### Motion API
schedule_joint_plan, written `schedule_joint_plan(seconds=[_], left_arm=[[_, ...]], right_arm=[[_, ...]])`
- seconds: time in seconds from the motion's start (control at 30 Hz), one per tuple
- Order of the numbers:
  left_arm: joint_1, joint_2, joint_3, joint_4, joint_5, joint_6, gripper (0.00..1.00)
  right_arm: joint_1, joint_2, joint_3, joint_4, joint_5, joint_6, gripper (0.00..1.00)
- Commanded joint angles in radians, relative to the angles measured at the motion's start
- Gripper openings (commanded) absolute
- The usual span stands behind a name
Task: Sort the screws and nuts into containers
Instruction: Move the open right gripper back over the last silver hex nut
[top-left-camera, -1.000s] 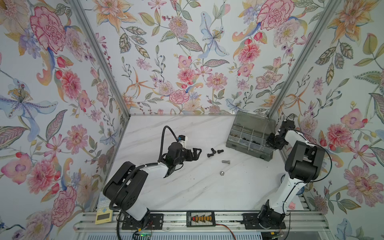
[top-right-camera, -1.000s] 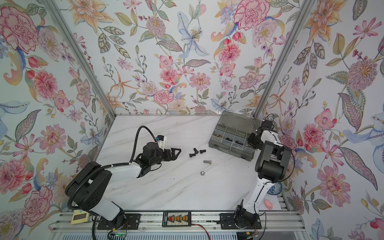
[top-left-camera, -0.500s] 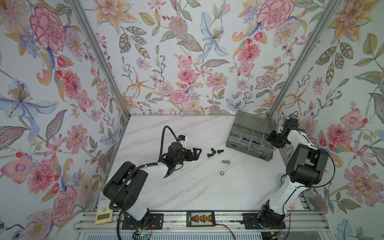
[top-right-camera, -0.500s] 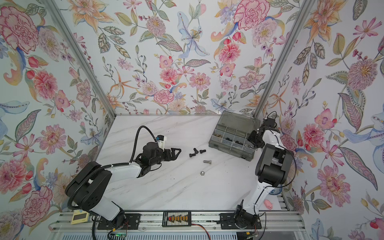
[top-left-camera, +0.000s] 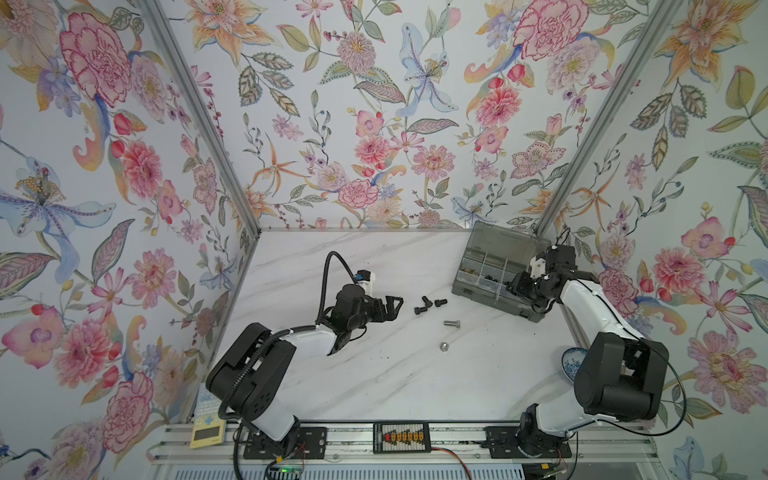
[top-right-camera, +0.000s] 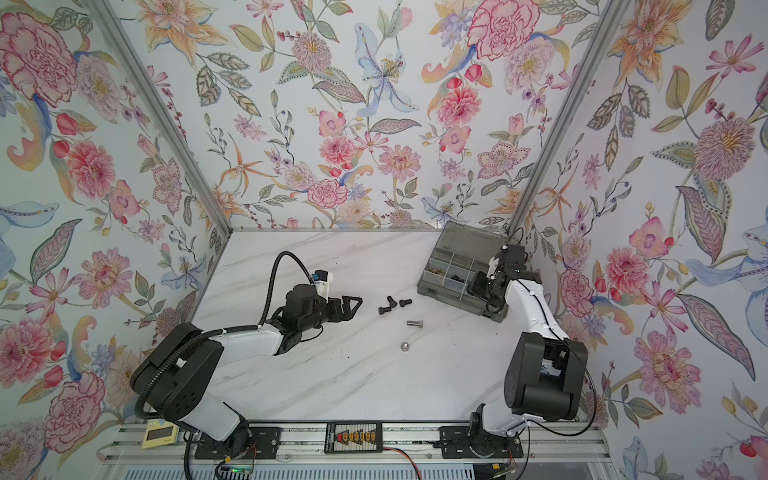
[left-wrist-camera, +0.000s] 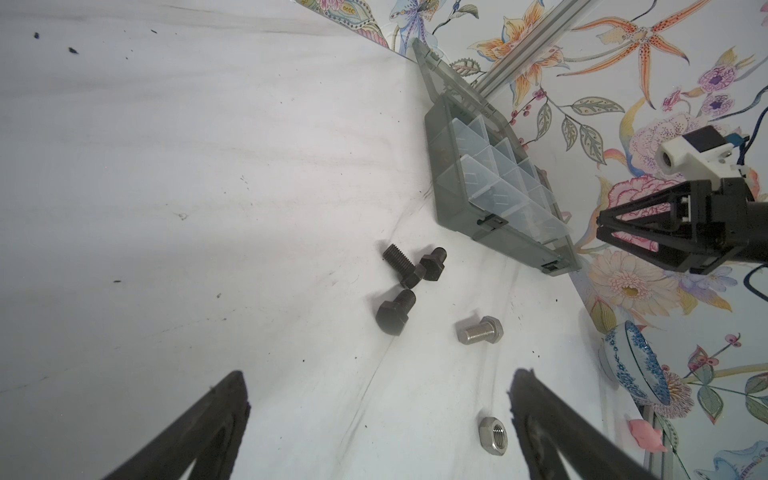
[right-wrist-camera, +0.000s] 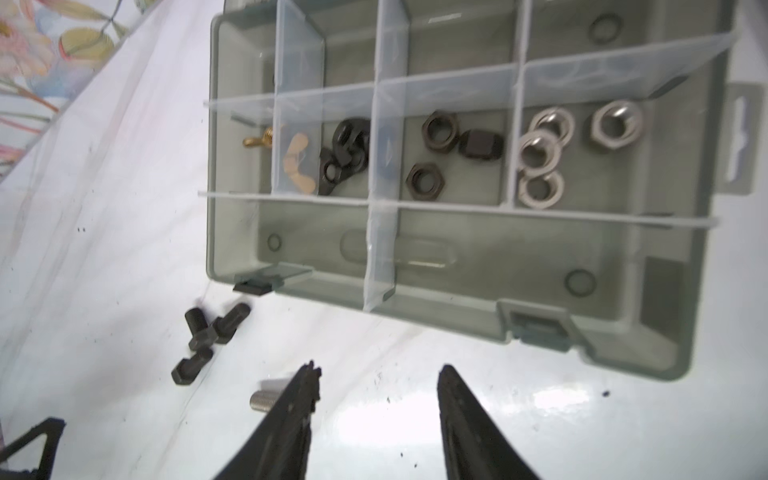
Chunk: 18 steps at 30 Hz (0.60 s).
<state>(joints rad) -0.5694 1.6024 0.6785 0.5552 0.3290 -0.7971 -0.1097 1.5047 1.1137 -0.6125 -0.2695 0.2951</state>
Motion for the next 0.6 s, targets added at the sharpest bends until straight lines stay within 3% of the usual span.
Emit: schedule_joint_plan(seconds=[0.0, 0.33, 0.57], left_arm=[[0.001, -0.006, -0.006, 0.014, -0.009, 0.016, 0.99], [0.002, -0.016, -0.016, 0.0, -0.016, 0.013, 1.0], [0.001, -0.024, -0.011, -0.021, -0.021, 0.019, 0.99]], right_arm=[[0.095, -0.054, -0.059, -0.053, 0.013, 0.02, 0.51], [0.484, -0.045, -0.163, -0.09, 0.1, 0.114, 0.53], [0.623, -0.009, -0.187, -0.078, 0.142, 0.196, 0.55]])
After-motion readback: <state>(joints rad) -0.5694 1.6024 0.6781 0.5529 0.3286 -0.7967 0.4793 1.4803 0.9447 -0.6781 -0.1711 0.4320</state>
